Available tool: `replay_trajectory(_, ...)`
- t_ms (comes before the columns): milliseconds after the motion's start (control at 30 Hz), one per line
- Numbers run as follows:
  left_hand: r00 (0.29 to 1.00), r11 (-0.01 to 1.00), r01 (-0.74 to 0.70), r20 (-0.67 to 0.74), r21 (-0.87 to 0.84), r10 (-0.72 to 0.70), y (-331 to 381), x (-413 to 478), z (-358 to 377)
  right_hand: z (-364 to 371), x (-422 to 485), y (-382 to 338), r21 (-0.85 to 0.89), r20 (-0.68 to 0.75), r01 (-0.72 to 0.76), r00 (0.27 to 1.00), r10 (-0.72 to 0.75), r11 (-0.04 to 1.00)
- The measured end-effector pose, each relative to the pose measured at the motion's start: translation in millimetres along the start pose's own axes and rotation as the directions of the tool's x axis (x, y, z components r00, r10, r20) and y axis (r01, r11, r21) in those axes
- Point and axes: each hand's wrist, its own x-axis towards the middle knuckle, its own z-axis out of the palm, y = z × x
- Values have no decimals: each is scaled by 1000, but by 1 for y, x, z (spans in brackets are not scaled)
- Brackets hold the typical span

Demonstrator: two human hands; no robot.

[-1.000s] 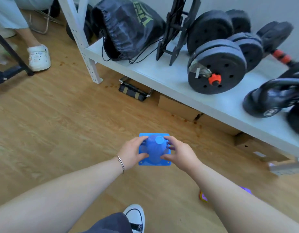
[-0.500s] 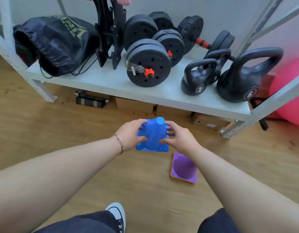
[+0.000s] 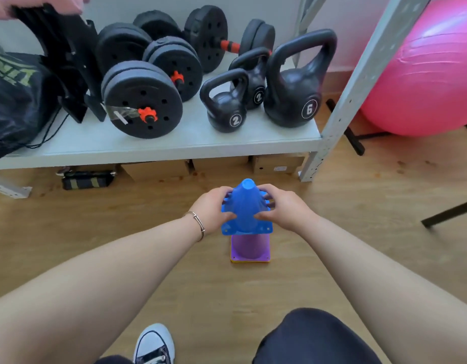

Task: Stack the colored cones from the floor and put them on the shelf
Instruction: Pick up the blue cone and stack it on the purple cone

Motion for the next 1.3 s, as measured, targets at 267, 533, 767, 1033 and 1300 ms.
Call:
replay_trajectory(267, 995, 998, 55, 87, -40, -52, -10, 6, 57, 36, -3, 53, 7, 3, -78, 997, 78, 997)
replay_trajectory(533, 992, 986, 107, 79, -125, -98, -52, 10, 111, 85, 19, 95, -11, 32, -79, 996, 79, 997)
replay_trajectory(767, 986, 971, 155, 84, -182, -142, -75, 7, 141, 110, 25, 116, -16, 41, -81, 996, 82, 997)
replay_trajectory(1033, 987, 972, 157, 62, -176, -148, -85, 14, 146, 121, 35, 121, -4, 3, -53, 999, 53, 999)
replay_trajectory(1300, 987, 973, 151, 85, -176, -137, -96, 14, 147, 124, 37, 125, 18, -6, -33, 999, 33, 999)
